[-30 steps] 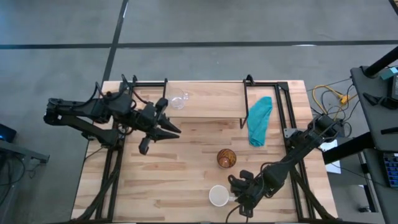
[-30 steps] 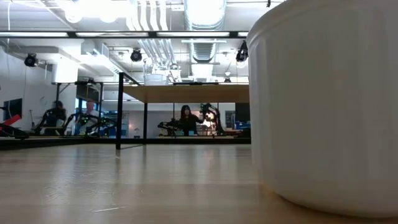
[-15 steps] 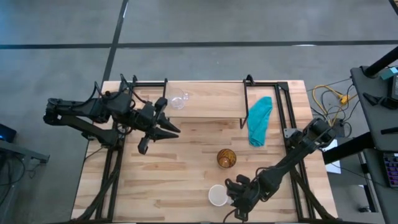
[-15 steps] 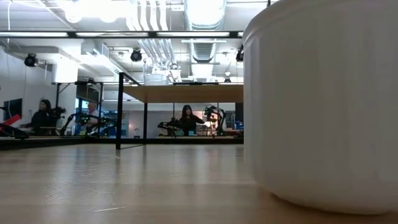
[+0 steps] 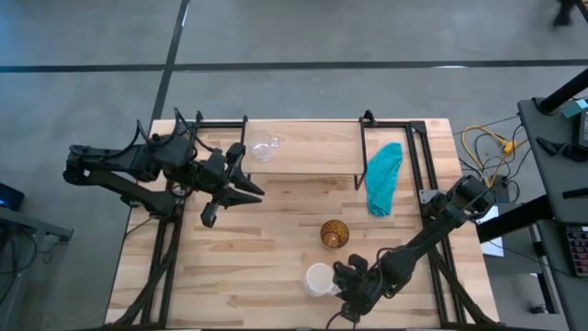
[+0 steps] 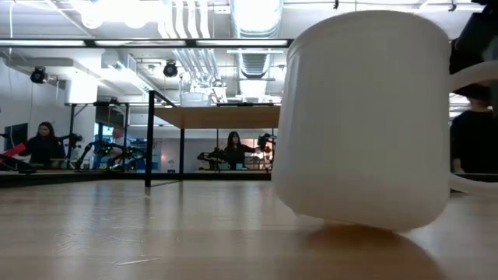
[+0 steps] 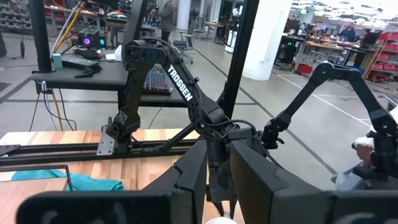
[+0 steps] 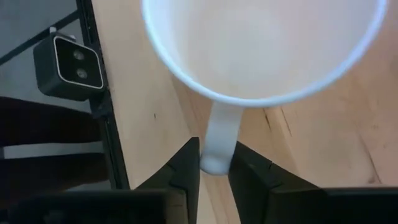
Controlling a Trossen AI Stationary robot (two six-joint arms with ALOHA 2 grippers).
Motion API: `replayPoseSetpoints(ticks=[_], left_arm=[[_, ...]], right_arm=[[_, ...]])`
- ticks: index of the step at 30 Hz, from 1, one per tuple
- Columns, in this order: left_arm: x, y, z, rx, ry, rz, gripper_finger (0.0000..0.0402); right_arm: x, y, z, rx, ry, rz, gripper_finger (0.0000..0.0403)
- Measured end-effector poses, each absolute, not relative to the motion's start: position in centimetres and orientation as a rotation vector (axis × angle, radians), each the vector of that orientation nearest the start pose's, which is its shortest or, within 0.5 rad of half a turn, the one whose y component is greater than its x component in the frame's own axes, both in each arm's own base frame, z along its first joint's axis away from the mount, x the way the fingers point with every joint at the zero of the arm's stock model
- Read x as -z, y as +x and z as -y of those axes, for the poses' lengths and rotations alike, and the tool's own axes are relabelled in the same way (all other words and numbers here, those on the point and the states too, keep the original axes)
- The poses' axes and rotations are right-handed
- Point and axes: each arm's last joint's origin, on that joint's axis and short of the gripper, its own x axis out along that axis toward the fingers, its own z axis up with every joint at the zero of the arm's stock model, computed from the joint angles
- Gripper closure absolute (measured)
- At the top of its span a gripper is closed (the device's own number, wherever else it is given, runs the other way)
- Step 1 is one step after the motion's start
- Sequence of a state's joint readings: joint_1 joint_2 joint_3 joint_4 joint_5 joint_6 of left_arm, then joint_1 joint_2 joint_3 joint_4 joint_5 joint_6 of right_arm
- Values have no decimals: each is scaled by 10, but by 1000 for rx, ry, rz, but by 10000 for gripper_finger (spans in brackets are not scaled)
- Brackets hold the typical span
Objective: Stack small to large cups/mugs on shelf
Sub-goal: Put the white mug on the shelf
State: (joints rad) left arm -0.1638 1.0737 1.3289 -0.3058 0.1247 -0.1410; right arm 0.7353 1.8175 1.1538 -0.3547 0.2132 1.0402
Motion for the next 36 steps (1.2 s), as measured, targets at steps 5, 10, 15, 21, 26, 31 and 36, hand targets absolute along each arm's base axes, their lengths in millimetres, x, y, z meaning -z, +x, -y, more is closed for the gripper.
replayPoseSetpoints(ticks=[5, 10, 15, 21, 26, 31, 36], left_arm=[[-452, 206, 38, 286, -139, -63, 343], [-454, 202, 37, 287, -139, -54, 343], [-453, 200, 37, 287, -139, -58, 343], [-452, 200, 37, 286, -139, -74, 343], [-451, 201, 37, 286, -138, -78, 343], [-448, 205, 38, 286, -100, -88, 343], [-443, 215, 38, 259, -8, -98, 343]], right_arm=[[-174, 275, -240, 44, 465, -1020, 350], [-179, 279, -242, 90, 439, -874, 356], [-185, 286, -245, 65, 437, -775, 356], [-211, 286, -235, 58, 451, -687, 356], [-255, 283, -213, 74, 434, -554, 356], [-295, 276, -189, 100, 353, -559, 356], [-328, 272, -162, 195, 232, -642, 356]])
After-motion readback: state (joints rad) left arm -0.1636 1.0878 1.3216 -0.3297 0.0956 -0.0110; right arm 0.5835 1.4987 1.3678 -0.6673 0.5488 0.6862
